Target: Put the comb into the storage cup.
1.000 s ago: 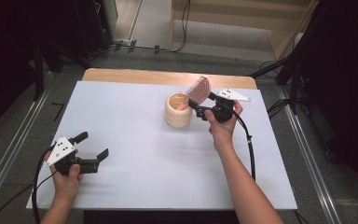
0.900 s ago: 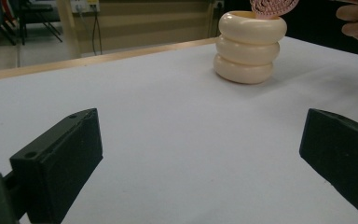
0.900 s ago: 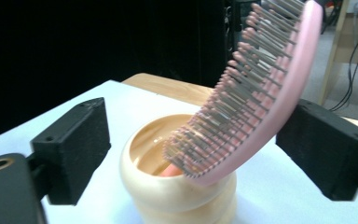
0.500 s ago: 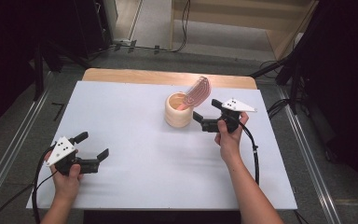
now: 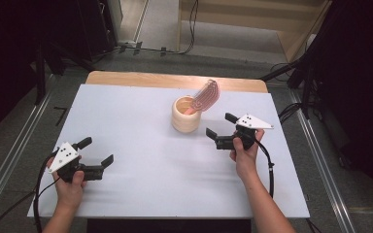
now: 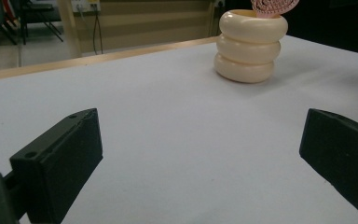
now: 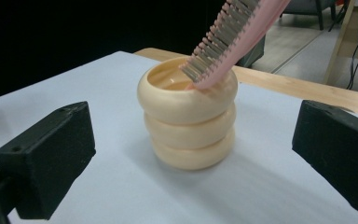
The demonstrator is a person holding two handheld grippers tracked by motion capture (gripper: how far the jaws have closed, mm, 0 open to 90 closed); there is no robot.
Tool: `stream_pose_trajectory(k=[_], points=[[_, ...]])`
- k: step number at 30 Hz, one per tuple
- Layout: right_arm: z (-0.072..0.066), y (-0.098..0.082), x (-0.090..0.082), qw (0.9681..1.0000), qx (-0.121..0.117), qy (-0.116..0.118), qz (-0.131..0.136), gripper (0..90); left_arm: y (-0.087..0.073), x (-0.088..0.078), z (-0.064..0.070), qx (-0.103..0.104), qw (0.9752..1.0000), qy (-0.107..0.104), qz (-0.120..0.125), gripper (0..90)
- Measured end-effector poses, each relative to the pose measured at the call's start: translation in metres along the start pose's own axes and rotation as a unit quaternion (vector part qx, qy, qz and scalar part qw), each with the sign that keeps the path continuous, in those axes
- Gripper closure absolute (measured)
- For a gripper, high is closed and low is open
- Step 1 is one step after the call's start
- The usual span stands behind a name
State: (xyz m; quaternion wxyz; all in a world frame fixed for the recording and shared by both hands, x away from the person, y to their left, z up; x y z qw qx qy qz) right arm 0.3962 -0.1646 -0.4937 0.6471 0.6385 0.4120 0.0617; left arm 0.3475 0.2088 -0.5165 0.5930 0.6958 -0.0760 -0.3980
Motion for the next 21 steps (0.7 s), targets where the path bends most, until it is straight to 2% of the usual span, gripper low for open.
stream_pose_trajectory(k=[3,11,21], points=[[0.001,-0.009,-0.003,1.0,-0.004,-0.004,-0.002,0.0,0.0,0.0,0.0,-0.001,1.0,0.0,-0.001,0.0],[0.006,-0.027,-0.014,0.9999,0.003,-0.007,-0.009,0.0,0.0,0.0,0.0,0.0,1.0,0.0,-0.001,0.0],[0.008,-0.043,-0.027,0.9999,0.0,-0.012,-0.011,0.0,0.0,0.0,0.0,0.0,1.0,0.0,0.0,0.0]])
Point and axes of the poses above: each handheld gripper's, and its own axes: x roughly forward along the jaws, y roughly out of its top, z roughly to its right, the point moved 10 cm from there along x, roughly forward along the jaws, and after that the axes turned 11 degrees about -z, right-handed, at the moved point
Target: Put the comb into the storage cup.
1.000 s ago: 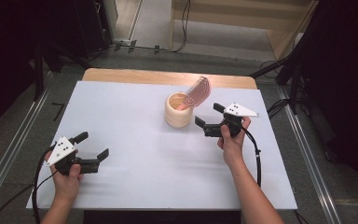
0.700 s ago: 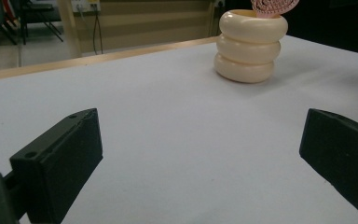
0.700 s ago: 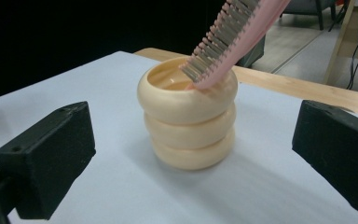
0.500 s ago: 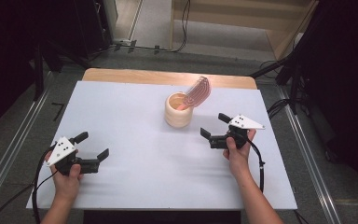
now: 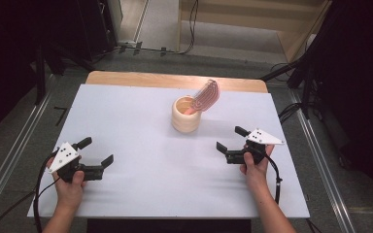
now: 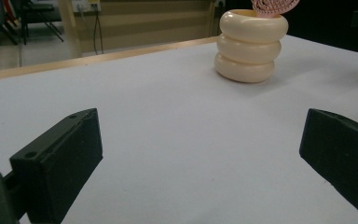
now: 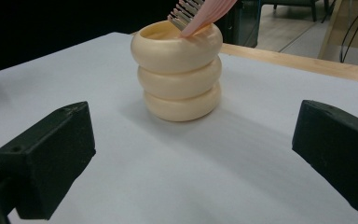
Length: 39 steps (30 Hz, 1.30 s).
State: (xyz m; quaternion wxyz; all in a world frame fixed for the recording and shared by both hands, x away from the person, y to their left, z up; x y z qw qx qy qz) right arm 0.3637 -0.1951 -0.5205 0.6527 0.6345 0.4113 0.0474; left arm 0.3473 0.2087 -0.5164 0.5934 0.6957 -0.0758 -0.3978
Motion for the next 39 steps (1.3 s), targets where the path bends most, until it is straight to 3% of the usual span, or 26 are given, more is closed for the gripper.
stream_pose_trajectory(k=[25,39], points=[[0.002,-0.029,-0.028,1.0,-0.004,-0.005,-0.006,0.0,0.0,0.0,0.0,0.003,1.0,-0.001,-0.001,0.0],[0.012,-0.041,-0.048,0.9998,0.004,-0.019,-0.001,0.0,0.0,0.0,0.001,0.005,1.0,0.001,-0.001,0.0]])
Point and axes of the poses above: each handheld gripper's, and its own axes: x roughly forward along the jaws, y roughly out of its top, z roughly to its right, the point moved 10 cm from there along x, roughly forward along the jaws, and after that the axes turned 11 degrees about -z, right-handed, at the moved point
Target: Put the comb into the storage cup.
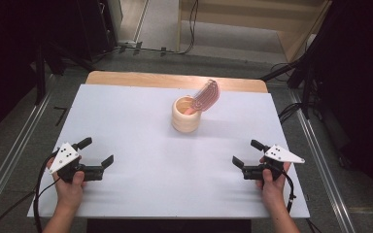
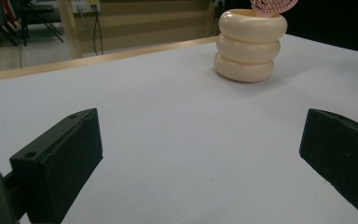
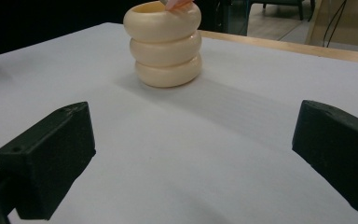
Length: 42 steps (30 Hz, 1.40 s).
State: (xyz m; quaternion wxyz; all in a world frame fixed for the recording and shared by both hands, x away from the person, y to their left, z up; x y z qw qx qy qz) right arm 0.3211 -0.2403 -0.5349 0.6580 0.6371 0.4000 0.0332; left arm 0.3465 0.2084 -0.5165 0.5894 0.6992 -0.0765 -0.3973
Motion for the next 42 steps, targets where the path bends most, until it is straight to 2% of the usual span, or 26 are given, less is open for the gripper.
stream_pose_trajectory(k=[17,25,31,39,42], points=[[0.018,-0.017,-0.025,0.9999,0.008,-0.014,0.002,0.0,0.0,0.0,0.0,0.0,1.0,0.002,-0.001,0.0],[0.024,-0.02,-0.032,0.9996,-0.001,-0.029,0.0,0.0,0.0,0.0,0.0,0.001,1.0,0.0,0.0,0.0],[0.032,-0.023,-0.037,0.9992,0.003,-0.041,0.003,0.0,0.0,0.0,0.0,0.001,1.0,0.0,0.0,0.0],[0.042,-0.025,-0.039,0.9985,0.032,-0.038,0.022,0.0,0.0,0.0,0.001,0.001,1.0,0.0,0.0,0.0],[0.042,-0.025,-0.037,0.9984,0.031,-0.042,0.022,0.0,0.0,0.0,0.001,0.001,1.0,0.0,0.0,0.0]])
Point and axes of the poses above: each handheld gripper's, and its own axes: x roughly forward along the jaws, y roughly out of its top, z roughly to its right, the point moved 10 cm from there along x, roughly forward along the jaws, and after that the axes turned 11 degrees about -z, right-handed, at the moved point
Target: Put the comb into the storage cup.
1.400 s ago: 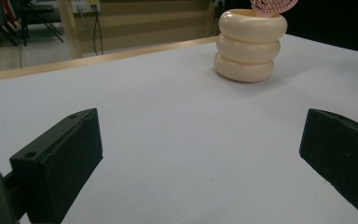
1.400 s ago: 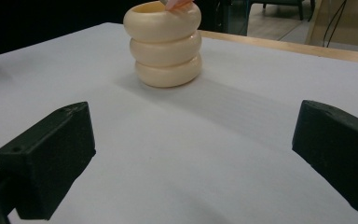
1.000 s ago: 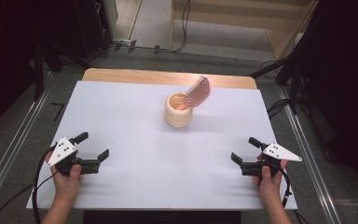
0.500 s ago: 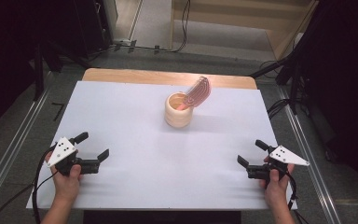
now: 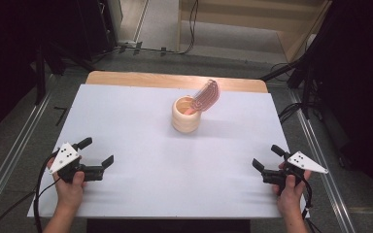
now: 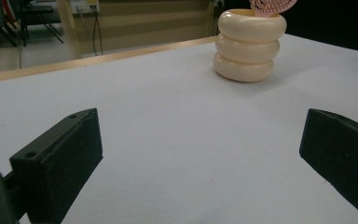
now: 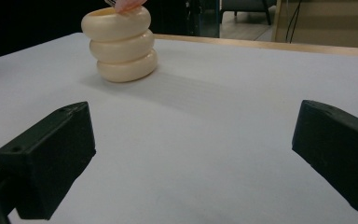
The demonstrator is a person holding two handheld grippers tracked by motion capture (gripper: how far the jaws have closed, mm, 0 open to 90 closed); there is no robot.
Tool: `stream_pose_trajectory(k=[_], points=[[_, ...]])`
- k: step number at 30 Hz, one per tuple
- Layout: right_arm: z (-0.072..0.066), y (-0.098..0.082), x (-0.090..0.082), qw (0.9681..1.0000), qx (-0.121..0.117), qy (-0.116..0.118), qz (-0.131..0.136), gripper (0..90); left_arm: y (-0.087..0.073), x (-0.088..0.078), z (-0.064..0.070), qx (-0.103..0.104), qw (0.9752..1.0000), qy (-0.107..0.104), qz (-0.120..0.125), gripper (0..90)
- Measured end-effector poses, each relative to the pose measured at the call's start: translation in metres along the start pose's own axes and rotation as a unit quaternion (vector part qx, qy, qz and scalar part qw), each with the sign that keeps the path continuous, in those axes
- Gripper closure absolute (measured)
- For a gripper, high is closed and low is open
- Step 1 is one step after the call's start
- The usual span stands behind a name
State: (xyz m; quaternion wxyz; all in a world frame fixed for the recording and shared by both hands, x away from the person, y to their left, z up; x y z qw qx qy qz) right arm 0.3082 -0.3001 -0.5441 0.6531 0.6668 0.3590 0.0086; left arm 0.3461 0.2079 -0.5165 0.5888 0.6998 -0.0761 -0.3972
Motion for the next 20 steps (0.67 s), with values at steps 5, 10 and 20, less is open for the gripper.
stream_pose_trajectory(k=[5,10,20], points=[[-0.0041,-0.0012,0.0027,0.9999,-0.01,0.0,-0.008,0.0,0.0001,0.0004,0.0001,0.001,1.0,-0.002,0.001,0.0],[-0.0031,-0.001,0.0024,1.0,-0.007,0.005,-0.005,0.0,0.0002,0.0003,0.0004,0.001,1.0,-0.003,0.001,0.0],[-0.0045,-0.0014,0.0027,0.9999,-0.008,0.006,-0.007,0.0,0.0005,0.0008,0.0007,0.004,1.0,-0.006,0.0,0.0]])
Point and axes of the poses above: each handheld gripper's, and its own axes: x roughly forward along the jaws, y roughly out of its top, z roughly to its right, the point moved 10 cm from there along x, roughly forward along the jaws, and after that the axes turned 11 degrees about -z, right-handed, at the moved point
